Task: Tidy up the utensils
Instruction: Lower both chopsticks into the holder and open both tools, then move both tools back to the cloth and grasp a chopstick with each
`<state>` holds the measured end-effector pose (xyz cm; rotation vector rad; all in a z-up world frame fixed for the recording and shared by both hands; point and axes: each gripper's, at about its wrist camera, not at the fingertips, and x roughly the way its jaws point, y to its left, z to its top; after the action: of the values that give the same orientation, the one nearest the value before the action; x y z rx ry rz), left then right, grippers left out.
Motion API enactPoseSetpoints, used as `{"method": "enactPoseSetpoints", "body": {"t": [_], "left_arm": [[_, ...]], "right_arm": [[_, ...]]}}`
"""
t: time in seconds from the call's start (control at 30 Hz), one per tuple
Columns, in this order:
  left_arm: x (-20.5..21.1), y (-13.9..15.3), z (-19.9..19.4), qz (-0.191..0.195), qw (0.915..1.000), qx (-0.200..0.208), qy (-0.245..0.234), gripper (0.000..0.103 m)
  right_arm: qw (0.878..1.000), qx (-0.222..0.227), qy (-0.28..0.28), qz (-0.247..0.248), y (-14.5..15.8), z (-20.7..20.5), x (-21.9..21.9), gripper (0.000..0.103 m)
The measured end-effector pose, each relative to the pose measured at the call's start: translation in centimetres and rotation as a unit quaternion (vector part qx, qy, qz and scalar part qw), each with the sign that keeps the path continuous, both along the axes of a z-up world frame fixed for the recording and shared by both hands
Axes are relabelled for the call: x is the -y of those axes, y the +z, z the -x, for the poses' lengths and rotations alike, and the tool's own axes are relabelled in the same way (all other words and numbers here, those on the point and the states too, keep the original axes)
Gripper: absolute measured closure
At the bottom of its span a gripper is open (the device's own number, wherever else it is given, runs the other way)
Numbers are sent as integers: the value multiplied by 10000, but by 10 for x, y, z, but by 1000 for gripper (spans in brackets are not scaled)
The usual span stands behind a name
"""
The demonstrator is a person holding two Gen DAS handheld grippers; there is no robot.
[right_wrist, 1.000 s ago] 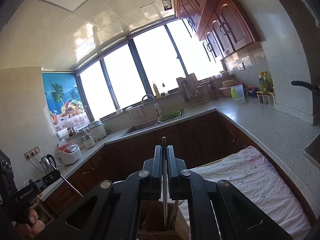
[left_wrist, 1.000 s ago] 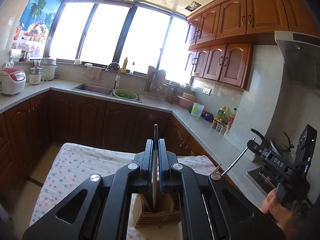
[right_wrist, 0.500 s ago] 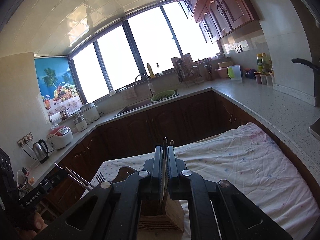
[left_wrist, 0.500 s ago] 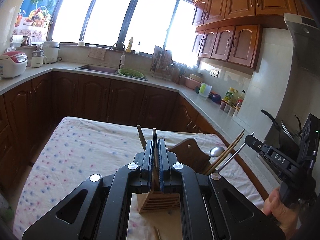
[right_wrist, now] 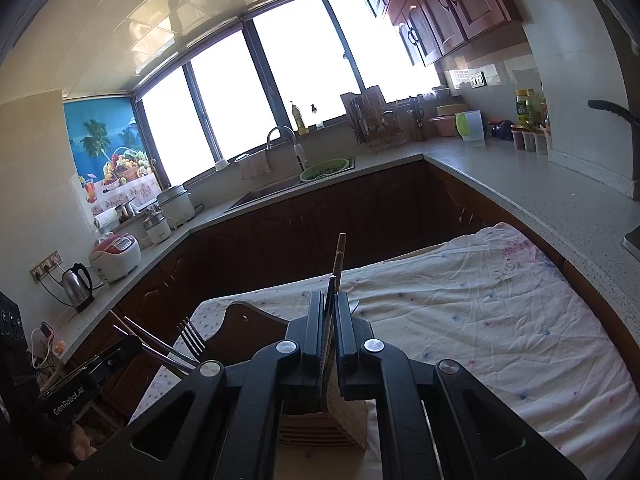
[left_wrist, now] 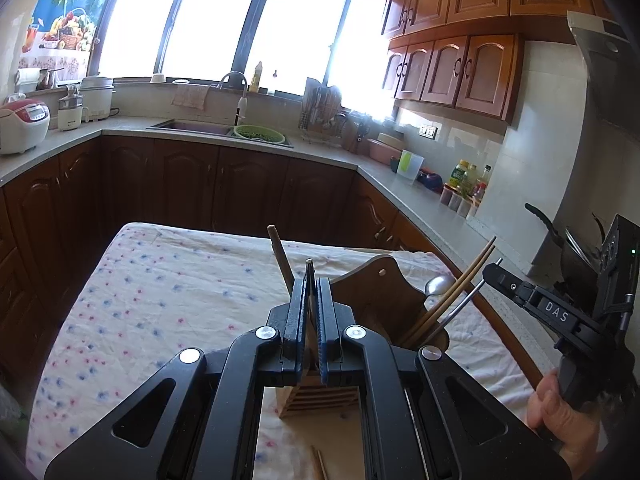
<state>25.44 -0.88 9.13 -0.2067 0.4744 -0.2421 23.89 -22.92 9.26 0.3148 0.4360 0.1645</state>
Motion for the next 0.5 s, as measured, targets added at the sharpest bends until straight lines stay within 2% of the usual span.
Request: {"method": "enactPoseSetpoints", "body": {"t": [0.1, 0.23, 0.3, 0.33, 0.37, 0.4, 0.43, 0.5], "left_arm": [[-2, 1, -2, 74, 9999, -76, -66, 99], [-4, 6, 1, 152, 9997, -98, -138, 97], [-6, 9, 6, 191, 9997, -75, -134, 92], [-7, 12, 10, 233, 9996, -52, -122, 85], [-8, 14, 14, 291, 9995, -4, -125, 81], [-10, 17, 19, 324, 9994, 59, -101, 71], [-11, 20, 24, 336, 9993, 126, -58, 62], [-12, 25, 34, 348, 9991, 228, -22, 56]], "right_arm": [[10000, -42, -4, -59, -2, -2, 2, 97], [9999, -5, 10, -154, 0, 1, 5, 89], [9998, 48, 18, -209, 3, 4, 7, 72], [9997, 91, 2, -235, 6, 6, 9, 66], [9995, 153, 1, -278, 8, 10, 11, 52], [9993, 214, -17, -315, 11, 13, 12, 44], [9990, 272, -46, -342, 14, 17, 14, 41], [9983, 394, -76, -418, 19, 26, 17, 23]]}}
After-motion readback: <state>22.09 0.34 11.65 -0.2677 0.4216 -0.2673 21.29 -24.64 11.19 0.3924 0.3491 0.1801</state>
